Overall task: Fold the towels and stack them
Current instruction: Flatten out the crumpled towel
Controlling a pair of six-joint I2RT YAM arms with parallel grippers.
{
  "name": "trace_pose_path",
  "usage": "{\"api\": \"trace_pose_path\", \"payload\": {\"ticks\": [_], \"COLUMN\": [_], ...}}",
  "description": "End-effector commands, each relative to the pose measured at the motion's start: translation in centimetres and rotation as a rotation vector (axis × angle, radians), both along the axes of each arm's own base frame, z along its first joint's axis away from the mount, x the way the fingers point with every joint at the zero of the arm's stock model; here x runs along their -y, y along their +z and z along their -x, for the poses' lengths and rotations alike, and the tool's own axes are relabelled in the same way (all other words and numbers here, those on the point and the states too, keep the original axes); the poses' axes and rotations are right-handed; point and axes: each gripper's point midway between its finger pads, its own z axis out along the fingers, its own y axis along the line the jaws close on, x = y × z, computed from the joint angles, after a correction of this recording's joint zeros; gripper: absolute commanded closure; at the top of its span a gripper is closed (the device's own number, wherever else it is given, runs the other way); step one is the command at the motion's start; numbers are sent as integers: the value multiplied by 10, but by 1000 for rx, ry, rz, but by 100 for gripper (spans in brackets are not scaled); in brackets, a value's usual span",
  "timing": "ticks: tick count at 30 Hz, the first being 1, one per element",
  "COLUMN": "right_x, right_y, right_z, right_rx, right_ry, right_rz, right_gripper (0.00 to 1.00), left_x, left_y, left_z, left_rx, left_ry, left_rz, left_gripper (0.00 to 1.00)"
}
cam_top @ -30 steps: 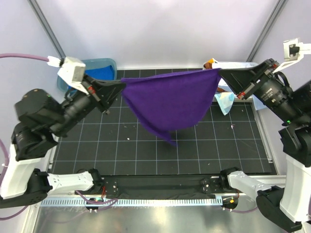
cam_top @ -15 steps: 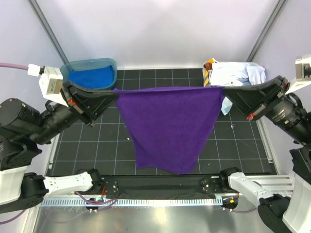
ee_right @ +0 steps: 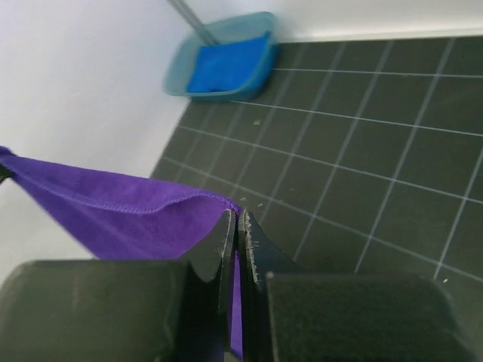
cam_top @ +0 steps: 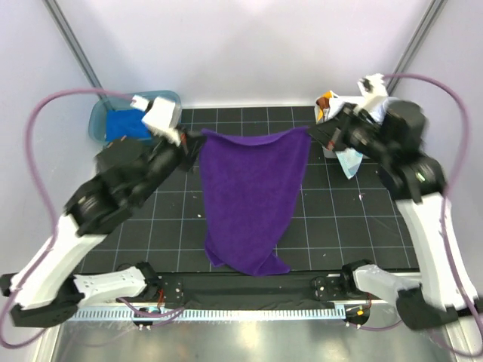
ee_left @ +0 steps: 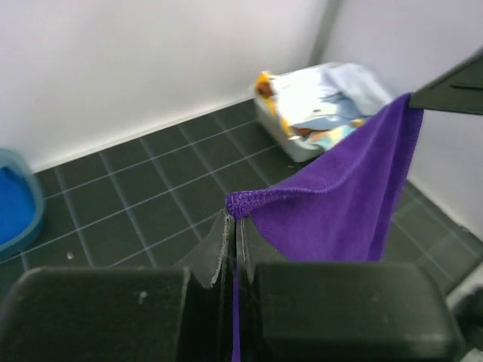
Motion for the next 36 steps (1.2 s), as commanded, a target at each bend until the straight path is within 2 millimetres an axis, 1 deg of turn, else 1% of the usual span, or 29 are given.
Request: {"api": "trace_pose_path", "payload": {"ticks": [1, 2, 3, 4, 5, 6, 7, 8, 9, 11, 12, 13, 17, 18, 19, 23, 24, 25, 26, 27, 28, 29, 30, 31, 32, 33, 34, 35, 36], "right_x": [1, 2, 3, 4, 7, 9, 11, 9, 7, 6, 6, 6, 7, 8, 9, 10, 11, 12, 13, 14, 16, 16, 16, 18, 18, 20, 21, 20, 20], "right_y": [-19, -21, -24, -20, -35, -39, -31, -43, -41, -33, -32, -24, -5, 1, -1, -3, -1, -1, 0, 0, 4, 8, 13, 22, 27, 42, 50, 58, 73], "right_z": [-79, -92, -108, -119, -145, -156, -165, -179, -182, -184, -183, -180, -161, -155, -152, -139, -131, -127, -123, -120, -111, -106, -100, -88, -82, -73, -64, -49, -37], "right_rx": [5, 6, 8, 20, -8, -16, 0, -30, -20, 2, 3, 20, 49, 66, 53, 41, 49, 47, 48, 49, 54, 61, 71, 90, 97, 129, 145, 156, 193], "right_ry": [-110, -127, -147, -163, -193, -206, -215, -206, -200, -195, -190, -184, -168, -170, -171, -164, -165, -165, -166, -167, -165, -160, -156, -148, -143, -141, -135, -113, -101], "right_rz": [53, 54, 60, 67, 84, 90, 86, 94, 92, 91, 94, 94, 77, 73, 76, 74, 67, 68, 69, 74, 75, 76, 73, 71, 73, 68, 70, 62, 50], "right_gripper": [99, 99, 99, 99, 99, 99, 99, 99, 99, 99, 99, 99, 99, 99, 99, 99, 99, 99, 99, 99, 99, 99, 99, 99, 99, 99, 99, 99, 99], "left_x": [-7, -8, -7, -24, -22, -19, -28, -27, -23, -25, -23, -23, -26, -27, -28, -31, -30, -31, -32, -33, -31, -32, -30, -27, -27, -28, -28, -26, -28], "left_y": [1, -7, -21, -19, -21, -41, -43, -37, -45, -37, -28, -24, -12, -20, -18, -30, -31, -34, -30, -29, -27, -19, -16, -10, 4, 17, 20, 37, 47], "left_z": [-69, -85, -108, -133, -144, -170, -185, -194, -206, -212, -210, -207, -190, -189, -184, -172, -169, -167, -161, -157, -152, -142, -136, -126, -116, -103, -93, -78, -63], "left_rx": [13, -18, -57, -49, -55, -98, -106, -104, -127, -108, -90, -81, -53, -66, -59, -80, -82, -86, -77, -78, -75, -59, -55, -47, -21, 5, 3, 38, 64], "left_ry": [133, 136, 153, 213, 200, 220, 251, 233, 218, 213, 199, 194, 164, 165, 160, 154, 145, 142, 140, 134, 111, 94, 74, 37, 11, -13, -36, -82, -105], "left_rz": [40, 63, 70, 117, 120, 96, 102, 114, 116, 115, 119, 119, 106, 94, 94, 88, 87, 82, 86, 84, 86, 93, 94, 97, 104, 112, 104, 112, 116], "left_gripper": [100, 100, 100, 100, 100, 100, 100, 100, 100, 100, 100, 100, 100, 100, 100, 100, 100, 100, 100, 100, 100, 100, 100, 100, 100, 100, 100, 100, 100]}}
